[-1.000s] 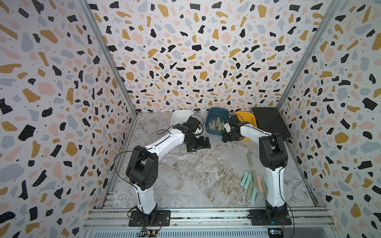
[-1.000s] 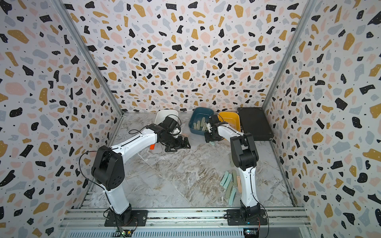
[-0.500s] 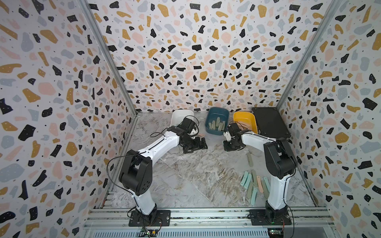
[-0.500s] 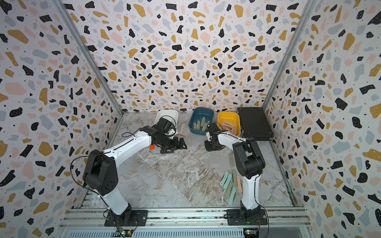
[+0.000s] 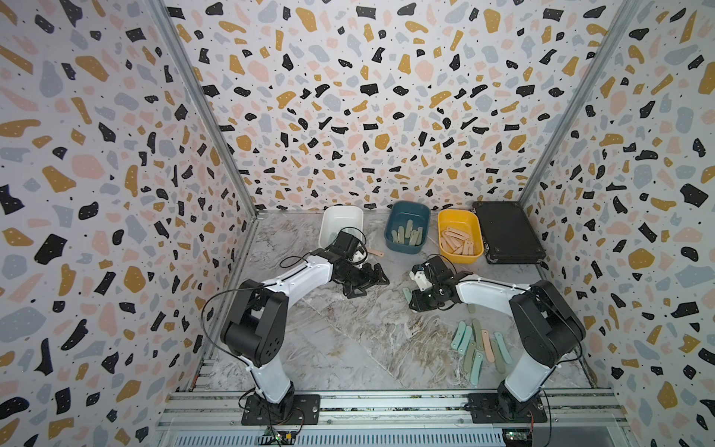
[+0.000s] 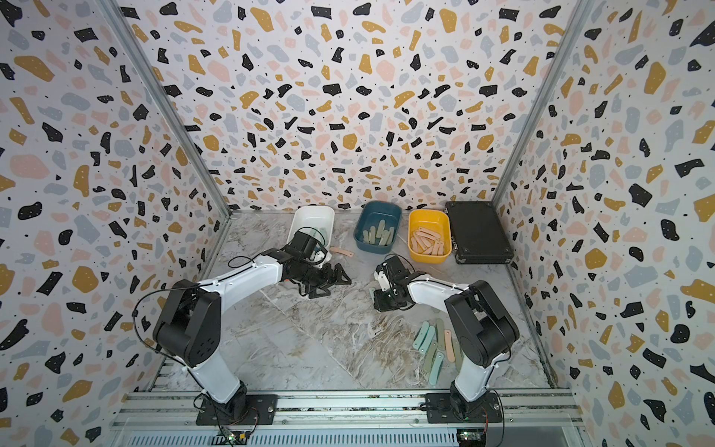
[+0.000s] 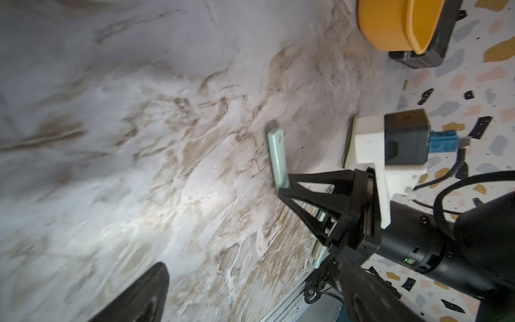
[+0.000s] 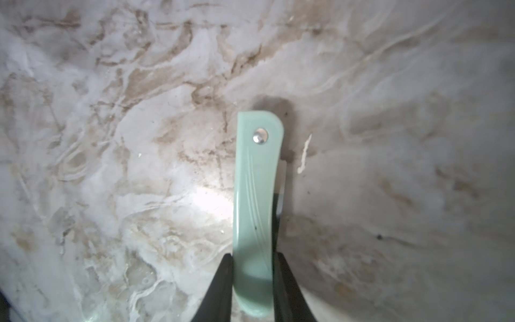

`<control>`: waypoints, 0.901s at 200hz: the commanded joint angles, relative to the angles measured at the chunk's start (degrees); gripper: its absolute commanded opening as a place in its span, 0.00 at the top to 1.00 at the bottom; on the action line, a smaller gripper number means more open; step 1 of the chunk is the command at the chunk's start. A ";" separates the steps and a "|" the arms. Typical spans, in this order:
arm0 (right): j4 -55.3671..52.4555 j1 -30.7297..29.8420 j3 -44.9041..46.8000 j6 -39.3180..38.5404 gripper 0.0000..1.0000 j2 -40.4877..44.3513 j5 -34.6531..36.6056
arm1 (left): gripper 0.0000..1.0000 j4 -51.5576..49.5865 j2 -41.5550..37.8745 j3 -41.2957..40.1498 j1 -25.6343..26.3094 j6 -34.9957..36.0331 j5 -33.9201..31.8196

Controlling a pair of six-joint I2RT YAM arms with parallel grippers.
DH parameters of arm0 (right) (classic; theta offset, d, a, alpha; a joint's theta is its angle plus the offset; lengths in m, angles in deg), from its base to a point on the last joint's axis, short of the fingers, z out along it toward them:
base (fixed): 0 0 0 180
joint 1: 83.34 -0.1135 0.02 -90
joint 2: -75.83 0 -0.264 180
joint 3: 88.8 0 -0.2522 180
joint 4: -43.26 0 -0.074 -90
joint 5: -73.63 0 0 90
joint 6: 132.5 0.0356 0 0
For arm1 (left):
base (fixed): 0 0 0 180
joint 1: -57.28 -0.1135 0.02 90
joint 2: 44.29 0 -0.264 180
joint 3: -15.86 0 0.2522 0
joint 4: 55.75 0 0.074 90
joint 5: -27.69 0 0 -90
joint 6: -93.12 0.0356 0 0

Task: Place the fruit knives into the storage box by color
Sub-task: Pick up the fruit knife from the center of the board.

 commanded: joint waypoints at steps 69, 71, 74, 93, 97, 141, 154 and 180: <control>6.96 -0.51 1.84 5.08 0.83 7.57 -11.03 | 0.44 26.23 9.00 -1.67 -0.26 -16.82 14.94; 6.92 -0.46 1.80 5.08 0.83 7.61 -11.10 | 0.45 26.18 9.00 -1.59 -0.25 -16.77 14.95; 6.86 -0.45 1.69 5.10 0.83 7.74 -11.12 | 0.46 26.17 9.08 -1.52 -0.17 -16.69 14.95; 6.71 -0.46 0.98 5.20 0.83 8.15 -11.78 | 0.57 24.71 9.52 -0.80 0.01 -15.60 14.61; 6.87 -0.52 0.88 5.37 0.83 8.23 -12.10 | 0.59 24.60 9.71 -0.70 0.01 -15.54 14.60; 6.58 -1.62 -0.47 6.25 0.83 7.70 -12.62 | 0.69 26.12 10.59 -0.34 0.36 -16.55 15.46; 6.61 -2.25 -0.96 6.46 0.83 7.24 -12.26 | 0.74 26.17 10.72 -0.27 0.42 -16.47 15.73; 6.99 -2.91 -1.80 6.87 0.83 6.66 -12.13 | 0.82 26.26 10.68 -0.50 0.39 -16.38 16.14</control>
